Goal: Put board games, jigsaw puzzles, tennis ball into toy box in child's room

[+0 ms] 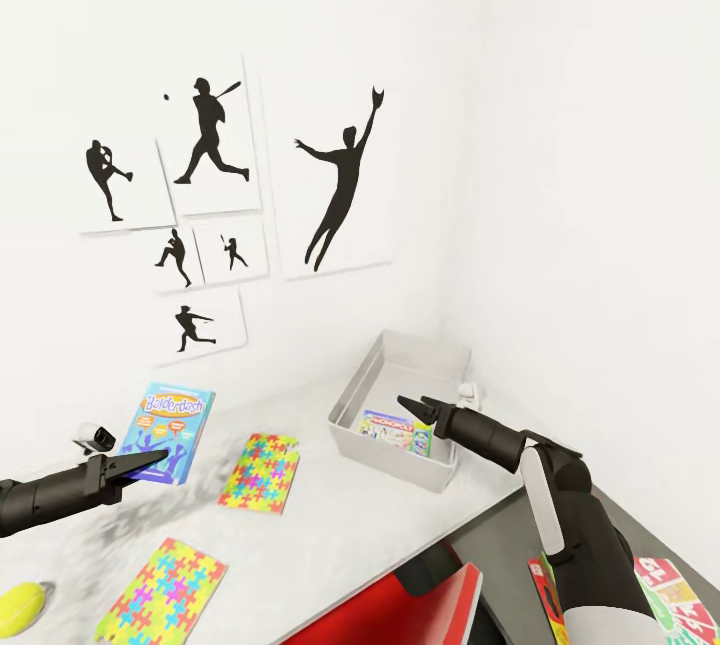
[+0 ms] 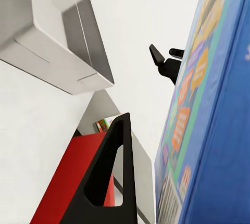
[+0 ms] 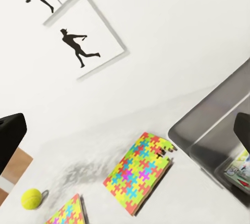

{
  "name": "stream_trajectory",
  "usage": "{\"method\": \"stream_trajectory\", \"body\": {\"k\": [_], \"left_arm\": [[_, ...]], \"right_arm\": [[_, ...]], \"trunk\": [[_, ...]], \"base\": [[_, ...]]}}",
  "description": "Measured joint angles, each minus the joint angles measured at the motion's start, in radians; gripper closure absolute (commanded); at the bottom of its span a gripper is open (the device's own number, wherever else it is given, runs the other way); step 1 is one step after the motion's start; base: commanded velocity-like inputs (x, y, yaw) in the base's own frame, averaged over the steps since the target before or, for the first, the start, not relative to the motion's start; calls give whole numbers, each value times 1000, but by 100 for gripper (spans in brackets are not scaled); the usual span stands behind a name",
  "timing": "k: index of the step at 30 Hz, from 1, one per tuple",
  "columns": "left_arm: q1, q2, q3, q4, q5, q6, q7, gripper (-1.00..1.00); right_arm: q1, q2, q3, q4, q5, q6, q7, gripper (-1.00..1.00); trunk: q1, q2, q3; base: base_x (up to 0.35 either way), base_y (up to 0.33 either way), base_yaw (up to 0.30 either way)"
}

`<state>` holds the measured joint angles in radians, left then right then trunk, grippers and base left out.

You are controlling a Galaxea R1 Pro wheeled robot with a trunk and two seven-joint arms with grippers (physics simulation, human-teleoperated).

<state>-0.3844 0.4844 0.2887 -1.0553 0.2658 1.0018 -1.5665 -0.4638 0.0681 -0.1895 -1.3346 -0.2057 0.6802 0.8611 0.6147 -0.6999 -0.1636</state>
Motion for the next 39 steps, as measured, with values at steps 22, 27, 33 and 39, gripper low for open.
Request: {"method": "stream_trajectory", "body": {"k": [22, 27, 33, 39], "left_arm": [[0, 0, 0, 0, 0, -1, 0, 100], [0, 0, 1, 0, 0, -1, 0, 100], [0, 0, 1, 0, 0, -1, 0, 100], [0, 0, 1, 0, 0, -1, 0, 100]], "right_arm": [[0, 0, 0, 0, 0, -2, 0, -100], [0, 0, -1, 0, 0, -2, 0, -100], [0, 0, -1, 0, 0, -2, 1, -100], [0, 0, -1, -1, -1, -2, 3, -100]], "trunk": [[0, 0, 0], [0, 0, 0], [0, 0, 0], [0, 0, 0]], "base": [[23, 4, 0], [25, 5, 0], [3, 1, 0], [35, 0, 0]]}}
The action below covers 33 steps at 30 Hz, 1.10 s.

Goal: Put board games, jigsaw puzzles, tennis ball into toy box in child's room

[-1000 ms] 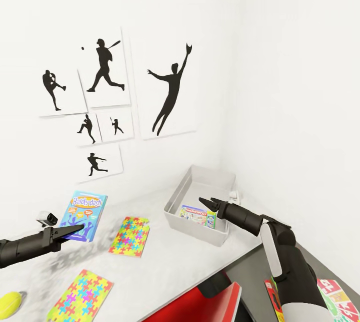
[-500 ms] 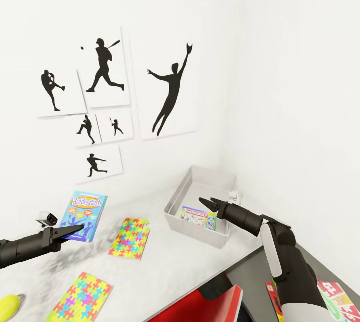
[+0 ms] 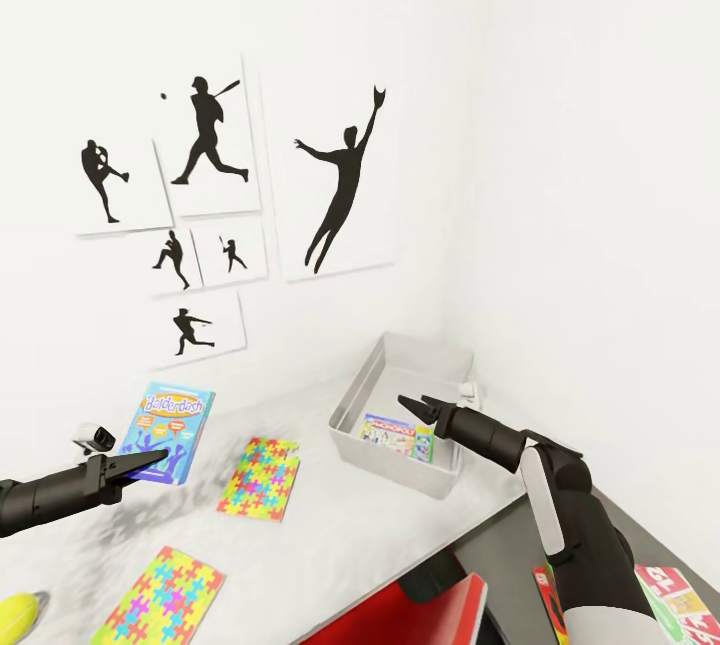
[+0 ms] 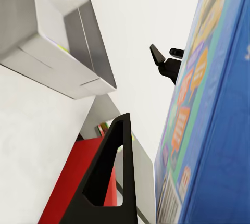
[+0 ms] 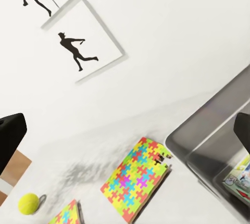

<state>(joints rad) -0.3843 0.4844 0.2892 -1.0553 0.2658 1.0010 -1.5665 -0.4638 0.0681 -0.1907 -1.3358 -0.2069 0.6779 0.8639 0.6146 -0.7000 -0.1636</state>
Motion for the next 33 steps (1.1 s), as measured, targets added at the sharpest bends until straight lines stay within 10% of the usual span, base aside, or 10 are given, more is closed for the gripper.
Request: {"method": "stream_trajectory", "body": {"k": [23, 30, 33], "left_arm": [[0, 0, 14, 0, 0, 0, 0, 100], [-3, -18, 3, -27, 3, 12, 0, 100], [-82, -79, 0, -106, -2, 21, 9, 100]], "right_arm": [[0, -1, -25, -2, 0, 3, 24, -100], [1, -28, -162, -1, 2, 4, 184, -100], [12, -64, -198, -1, 2, 4, 238, -100]], "trunk": [[0, 0, 0], [0, 0, 0], [0, 0, 0]], "base": [[2, 0, 0], [0, 0, 0], [0, 0, 0]]}}
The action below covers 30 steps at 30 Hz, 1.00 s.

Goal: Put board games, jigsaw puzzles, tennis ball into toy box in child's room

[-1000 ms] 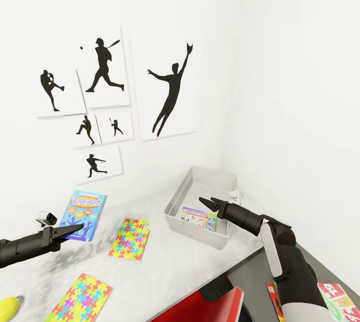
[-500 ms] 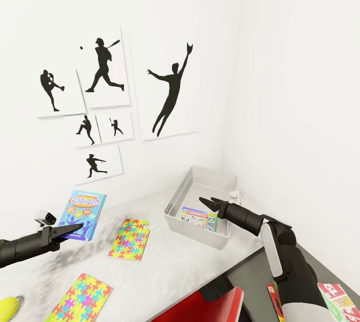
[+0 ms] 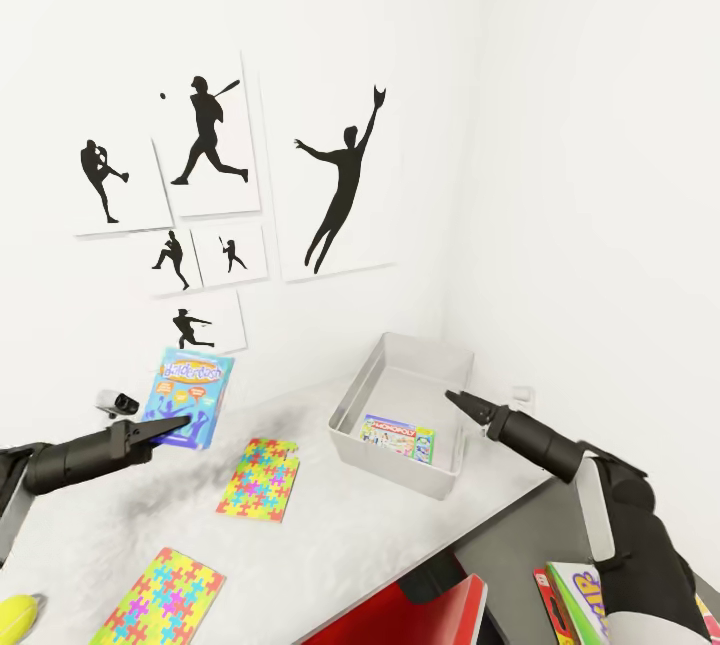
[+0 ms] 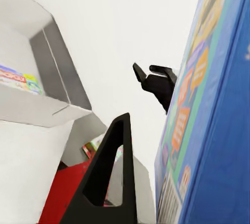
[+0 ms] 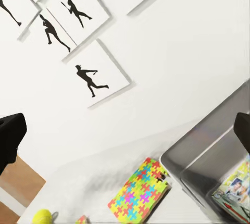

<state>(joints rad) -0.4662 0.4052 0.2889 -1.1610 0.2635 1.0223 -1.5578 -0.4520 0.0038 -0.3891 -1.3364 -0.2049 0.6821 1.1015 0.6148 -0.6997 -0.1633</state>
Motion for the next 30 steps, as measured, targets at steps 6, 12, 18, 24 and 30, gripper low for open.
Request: {"method": "stream_trajectory", "body": {"k": [6, 12, 18, 24, 30], "left_arm": [[-173, -130, -60, 53, -26, 11, 188, 100], [-394, -265, -130, 269, -21, 18, 441, 100], [-562, -408, -141, 431, -20, 11, 730, 100], [-630, -536, -144, 459, -13, -6, 1013, 100], [-638, -566, -143, 461, -10, -47, 1091, 100]], "right_arm": [[4, -16, -30, 0, 0, 0, 37, -100], [5, -17, -39, -1, 0, 0, 43, -100], [5, -17, -58, -1, 0, 0, 45, -100], [5, -17, -74, -1, 3, 4, 45, -100], [5, -18, -98, -1, 7, 7, 45, -100]], "trunk": [[0, 0, 0], [0, 0, 0], [0, 0, 0], [0, 0, -1], [0, 0, -10]], "base": [[0, 0, 0], [0, 0, 0], [0, 0, 0], [0, 0, 0], [0, 0, 0]]}}
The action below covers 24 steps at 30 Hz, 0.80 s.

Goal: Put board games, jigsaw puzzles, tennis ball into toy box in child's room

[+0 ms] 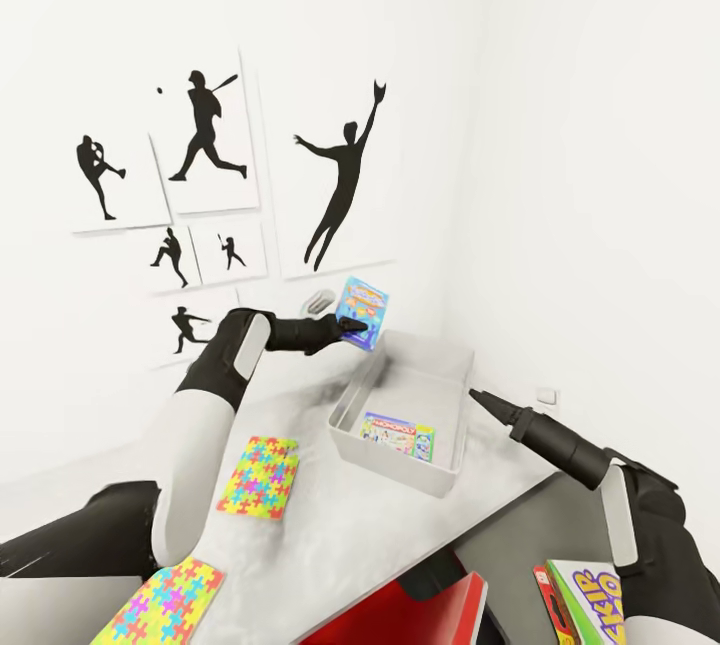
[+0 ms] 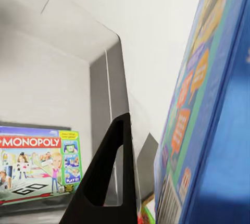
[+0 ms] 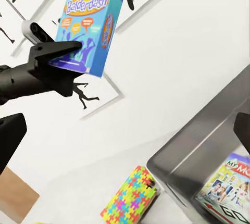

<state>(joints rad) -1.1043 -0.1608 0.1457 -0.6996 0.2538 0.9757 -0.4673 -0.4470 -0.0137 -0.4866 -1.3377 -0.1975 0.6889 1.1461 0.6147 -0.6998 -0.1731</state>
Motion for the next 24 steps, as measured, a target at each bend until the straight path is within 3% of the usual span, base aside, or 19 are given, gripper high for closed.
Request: {"method": "stream_trajectory", "body": {"k": [7, 9, 13, 17, 24], "left_arm": [[-1, 0, -1, 0, -5, -37, 5, 100], [-1, 1, -1, 0, -6, -48, 5, 100], [-1, -1, -2, 0, -7, -56, 6, 100], [-1, -12, -4, 1, -8, -56, 8, 100], [-1, -12, -6, 0, -10, -54, 9, 100]], "right_arm": [[0, 0, -9, 2, -4, 32, -1, -100], [0, 0, -27, 1, -8, 60, 1, -100], [51, -2, -65, -7, -2, 84, 70, -100], [90, -21, -103, -61, -7, 88, 141, -100], [98, -32, -118, -91, -8, 87, 174, -100]], "trunk": [[0, 0, -11], [0, 0, -15], [0, 0, -21], [0, 0, -28], [0, 0, -40]], "base": [[0, 0, 0], [0, 0, 0], [0, 0, 0], [0, 0, 0], [0, 0, 0]]}}
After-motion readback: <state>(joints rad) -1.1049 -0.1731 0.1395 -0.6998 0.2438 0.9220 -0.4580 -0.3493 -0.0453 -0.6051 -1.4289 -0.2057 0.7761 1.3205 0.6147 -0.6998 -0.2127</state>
